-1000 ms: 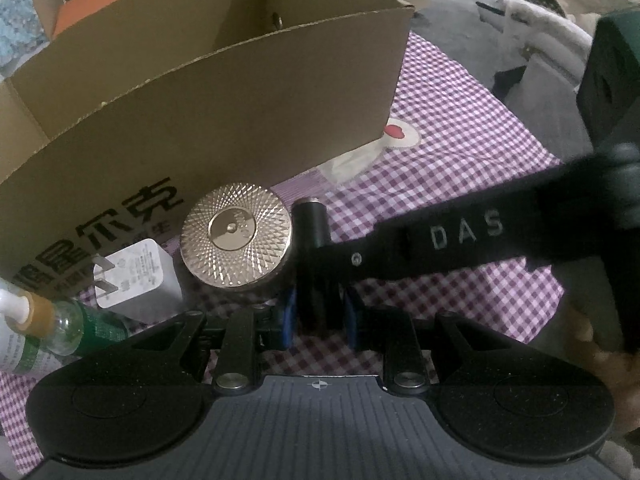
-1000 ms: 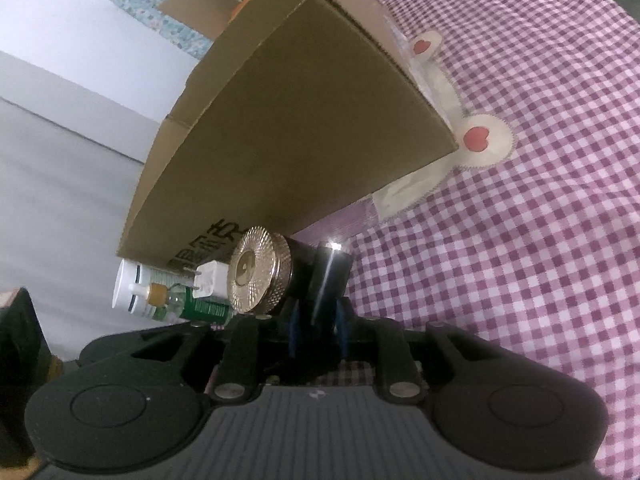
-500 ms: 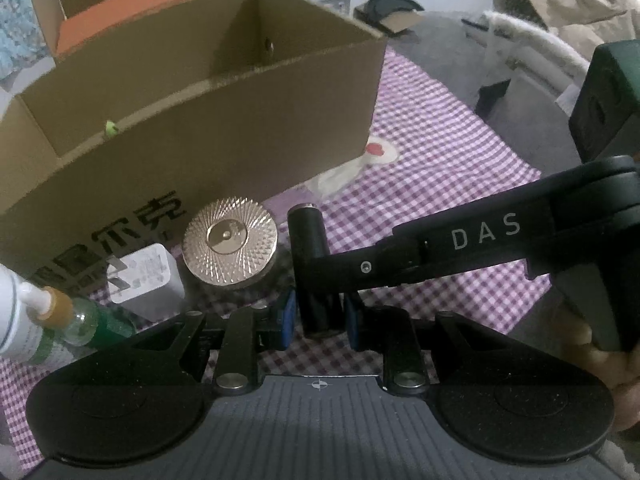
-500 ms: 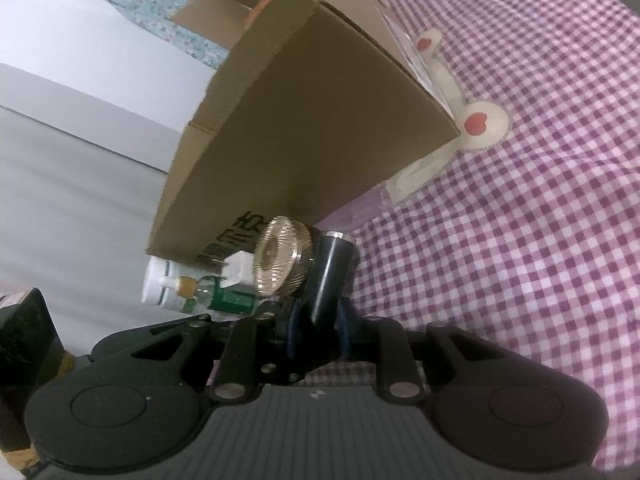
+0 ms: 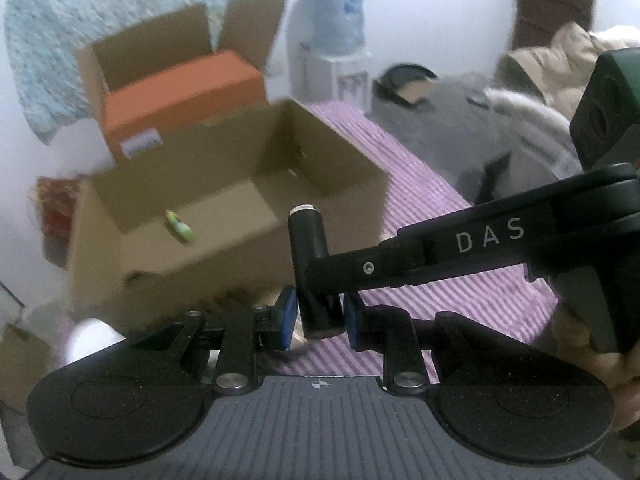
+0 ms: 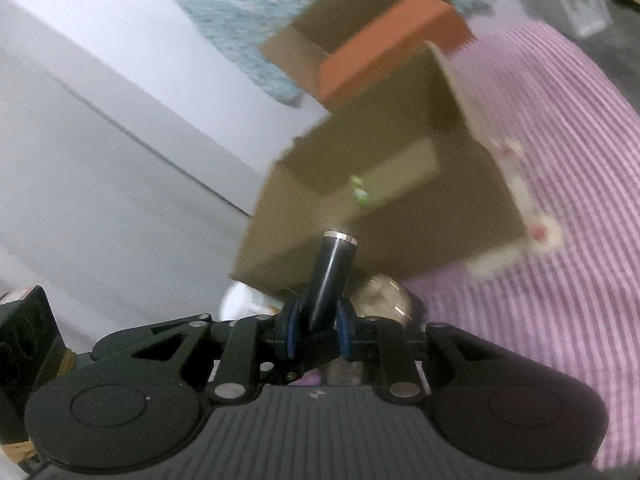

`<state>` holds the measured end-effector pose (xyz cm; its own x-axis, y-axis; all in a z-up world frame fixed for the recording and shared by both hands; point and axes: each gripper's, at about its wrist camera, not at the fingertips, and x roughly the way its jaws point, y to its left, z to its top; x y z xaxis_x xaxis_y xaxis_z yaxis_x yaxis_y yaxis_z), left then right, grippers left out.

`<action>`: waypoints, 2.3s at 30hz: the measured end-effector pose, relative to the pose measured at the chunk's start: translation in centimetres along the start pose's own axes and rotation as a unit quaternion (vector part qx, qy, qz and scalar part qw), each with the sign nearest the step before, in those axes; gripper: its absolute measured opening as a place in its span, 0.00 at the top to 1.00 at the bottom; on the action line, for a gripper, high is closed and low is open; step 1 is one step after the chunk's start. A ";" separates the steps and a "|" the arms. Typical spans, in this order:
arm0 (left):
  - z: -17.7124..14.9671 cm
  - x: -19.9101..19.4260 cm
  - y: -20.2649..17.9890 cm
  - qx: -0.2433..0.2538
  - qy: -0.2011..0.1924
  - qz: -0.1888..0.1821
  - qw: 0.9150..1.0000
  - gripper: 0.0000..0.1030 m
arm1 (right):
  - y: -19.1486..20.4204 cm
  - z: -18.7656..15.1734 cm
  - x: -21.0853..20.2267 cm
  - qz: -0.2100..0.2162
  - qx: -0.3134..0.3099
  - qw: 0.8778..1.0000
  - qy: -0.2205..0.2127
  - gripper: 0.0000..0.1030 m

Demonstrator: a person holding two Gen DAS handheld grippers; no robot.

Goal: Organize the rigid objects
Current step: 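Carry the black cylinder into the box and open the right gripper, then move the open right gripper back toward the table objects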

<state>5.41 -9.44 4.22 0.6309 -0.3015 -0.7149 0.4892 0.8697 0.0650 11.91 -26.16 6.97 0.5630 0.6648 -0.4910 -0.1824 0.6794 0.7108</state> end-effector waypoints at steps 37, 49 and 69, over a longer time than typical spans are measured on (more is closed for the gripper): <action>7.7 4.3 13.7 -0.117 0.057 0.060 0.990 0.73 | 2.0 14.1 12.0 0.041 0.026 0.995 0.086 0.80; 3.7 -2.8 10.6 -0.122 0.008 0.036 0.992 0.66 | 2.3 7.4 1.5 0.069 0.027 0.997 0.037 0.80; -6.9 1.3 4.9 -0.066 0.071 0.013 0.995 0.63 | 0.7 -4.1 0.7 0.017 0.046 0.997 0.061 0.79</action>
<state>4.45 -2.88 -1.17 0.5464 -0.2278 -0.8060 0.3851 0.9229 0.0002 8.84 -23.96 5.07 0.4552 0.7229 -0.5198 -0.1220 0.6289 0.7678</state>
